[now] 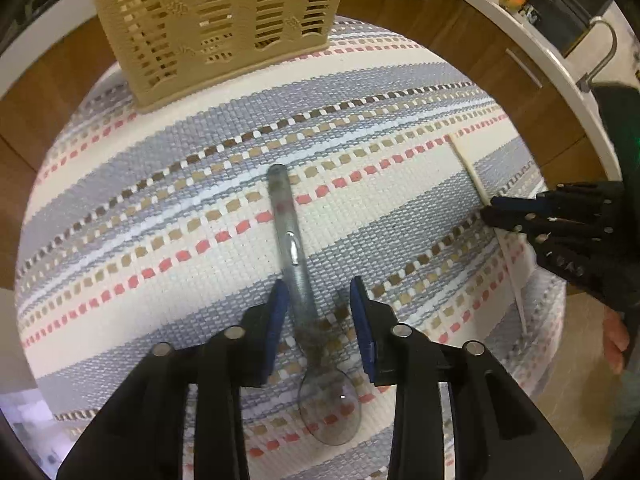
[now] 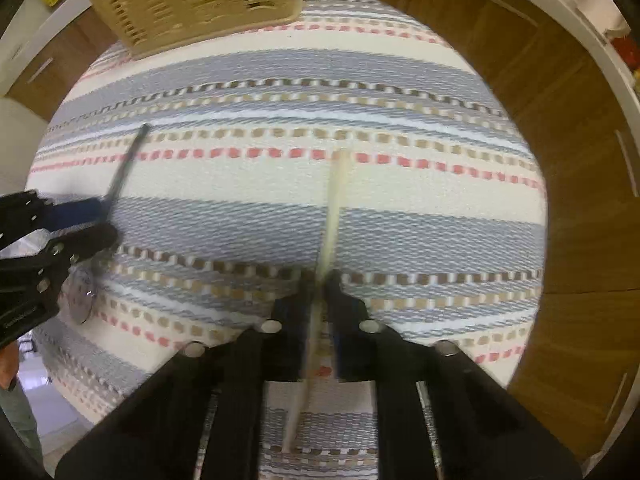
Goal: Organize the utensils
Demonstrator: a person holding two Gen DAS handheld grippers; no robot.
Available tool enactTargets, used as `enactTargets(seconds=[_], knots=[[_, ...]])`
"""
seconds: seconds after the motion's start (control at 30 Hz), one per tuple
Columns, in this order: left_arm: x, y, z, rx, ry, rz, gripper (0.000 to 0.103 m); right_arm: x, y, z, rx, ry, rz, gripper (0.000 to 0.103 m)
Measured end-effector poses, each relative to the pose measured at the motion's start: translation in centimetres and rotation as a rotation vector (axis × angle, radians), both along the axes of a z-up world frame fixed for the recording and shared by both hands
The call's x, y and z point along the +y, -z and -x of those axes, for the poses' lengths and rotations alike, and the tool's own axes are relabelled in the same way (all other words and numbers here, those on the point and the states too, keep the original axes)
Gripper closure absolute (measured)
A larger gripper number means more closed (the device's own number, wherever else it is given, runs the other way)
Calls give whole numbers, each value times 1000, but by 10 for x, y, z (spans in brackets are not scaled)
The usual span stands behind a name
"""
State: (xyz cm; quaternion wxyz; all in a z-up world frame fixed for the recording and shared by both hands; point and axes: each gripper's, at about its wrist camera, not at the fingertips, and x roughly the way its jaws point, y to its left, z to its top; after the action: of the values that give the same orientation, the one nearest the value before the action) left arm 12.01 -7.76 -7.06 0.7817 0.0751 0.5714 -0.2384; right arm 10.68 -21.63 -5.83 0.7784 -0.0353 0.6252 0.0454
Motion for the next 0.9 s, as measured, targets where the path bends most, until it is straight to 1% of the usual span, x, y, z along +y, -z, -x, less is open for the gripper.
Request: enactTargets(seconds=[0.07, 0.17, 0.23, 0.27, 0.33, 0.4, 0.43, 0.53, 0.67, 0.77, 0.83, 0.9], knots=[[-7, 1, -2, -7, -2, 6, 93, 5, 0, 2, -7, -6, 5, 99], [-3, 1, -2, -18, -17, 33, 99, 9, -1, 5, -20, -12, 1, 99], [1, -3, -1, -44, -32, 61, 102, 9, -1, 14, -23, -10, -42, 99], [6, -7, 2, -57, -39, 69, 103, 9, -4, 16, -39, -11, -65, 99], [11, -14, 5, -94, -52, 98, 103, 9, -9, 19, -71, -15, -106, 99], [14, -19, 8, -114, -68, 122, 103, 9, -16, 23, -102, -13, -144, 99], [16, -23, 10, -129, -69, 145, 103, 9, -20, 25, -121, -15, -165, 99], [23, -34, 15, -170, -81, 190, 103, 5, -34, 31, -172, -26, -181, 99], [34, -48, 20, -209, -102, 237, 103, 5, -41, 32, -205, -37, -189, 99], [42, -65, 26, -267, -118, 284, 103, 2, -53, 32, -249, -38, -225, 99], [48, -82, 31, -331, -129, 318, 103, -7, -67, 36, -284, -40, -249, 99], [52, -100, 35, -391, -137, 342, 103, -15, -74, 32, -275, -46, -346, 99]])
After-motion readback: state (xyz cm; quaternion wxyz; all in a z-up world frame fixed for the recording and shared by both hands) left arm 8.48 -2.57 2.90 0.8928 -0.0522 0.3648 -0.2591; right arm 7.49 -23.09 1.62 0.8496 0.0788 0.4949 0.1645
